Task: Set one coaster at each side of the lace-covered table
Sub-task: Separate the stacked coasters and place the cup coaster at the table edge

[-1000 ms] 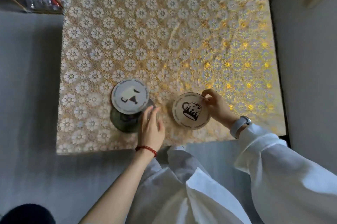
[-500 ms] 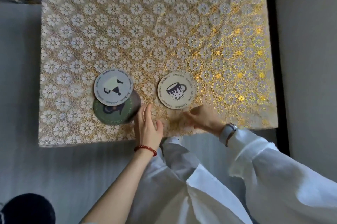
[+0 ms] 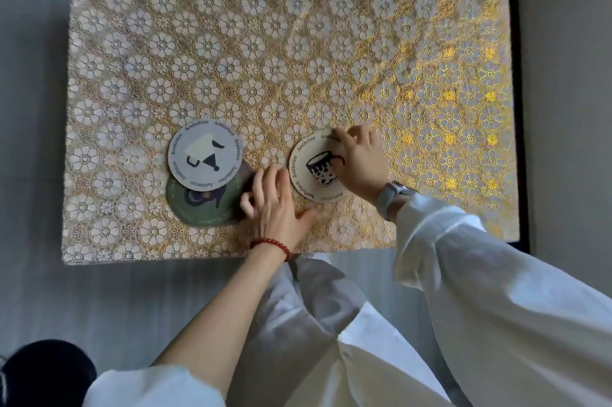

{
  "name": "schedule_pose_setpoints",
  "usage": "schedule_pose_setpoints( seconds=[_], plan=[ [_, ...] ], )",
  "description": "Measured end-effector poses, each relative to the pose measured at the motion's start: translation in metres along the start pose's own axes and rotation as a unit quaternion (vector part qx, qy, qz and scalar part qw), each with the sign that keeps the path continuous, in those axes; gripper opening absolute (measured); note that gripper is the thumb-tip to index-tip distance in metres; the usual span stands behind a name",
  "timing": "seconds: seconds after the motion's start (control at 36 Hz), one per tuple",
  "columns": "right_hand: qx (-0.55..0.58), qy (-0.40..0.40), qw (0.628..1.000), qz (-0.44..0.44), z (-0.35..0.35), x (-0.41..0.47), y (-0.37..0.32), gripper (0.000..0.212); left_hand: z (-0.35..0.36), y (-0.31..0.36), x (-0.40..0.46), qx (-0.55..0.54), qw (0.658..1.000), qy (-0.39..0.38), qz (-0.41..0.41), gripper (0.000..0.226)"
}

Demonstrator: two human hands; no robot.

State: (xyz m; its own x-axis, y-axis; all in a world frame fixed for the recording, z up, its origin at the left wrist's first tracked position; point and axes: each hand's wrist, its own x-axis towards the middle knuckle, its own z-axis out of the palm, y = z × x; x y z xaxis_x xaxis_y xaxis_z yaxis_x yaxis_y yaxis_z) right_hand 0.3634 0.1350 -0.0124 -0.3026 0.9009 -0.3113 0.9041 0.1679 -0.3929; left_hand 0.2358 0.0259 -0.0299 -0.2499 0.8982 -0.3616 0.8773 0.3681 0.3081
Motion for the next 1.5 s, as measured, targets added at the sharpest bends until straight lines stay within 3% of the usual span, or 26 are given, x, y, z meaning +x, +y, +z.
schedule_pose_setpoints(
  seconds=[0.39,0.86,1.14,1.31,1.5],
  plan=[
    [0.075,-0.033,0.995,0.060,0.026,-0.068,-0.003,0.051,-0.004,-0.033,-0.026,0.035,0.996,-0.049,0.059,0.084],
    [0.083,-0.046,0.995,0.043,0.027,-0.072,0.000,0.055,-0.007,-0.032,-0.022,0.038,0.995,-0.071,0.054,0.098],
    [0.058,-0.049,0.997,0.024,0.024,-0.076,0.003,0.053,-0.006,-0.036,-0.025,0.038,0.996,-0.051,0.060,0.097],
    [-0.033,-0.043,0.998,-0.031,0.018,-0.089,0.029,0.054,-0.008,-0.040,-0.024,0.048,0.995,-0.051,0.065,0.098],
    [-0.094,-0.087,0.989,-0.072,0.020,-0.093,0.037,0.071,-0.005,-0.044,-0.023,0.057,0.994,-0.053,0.073,0.098]
  ],
)
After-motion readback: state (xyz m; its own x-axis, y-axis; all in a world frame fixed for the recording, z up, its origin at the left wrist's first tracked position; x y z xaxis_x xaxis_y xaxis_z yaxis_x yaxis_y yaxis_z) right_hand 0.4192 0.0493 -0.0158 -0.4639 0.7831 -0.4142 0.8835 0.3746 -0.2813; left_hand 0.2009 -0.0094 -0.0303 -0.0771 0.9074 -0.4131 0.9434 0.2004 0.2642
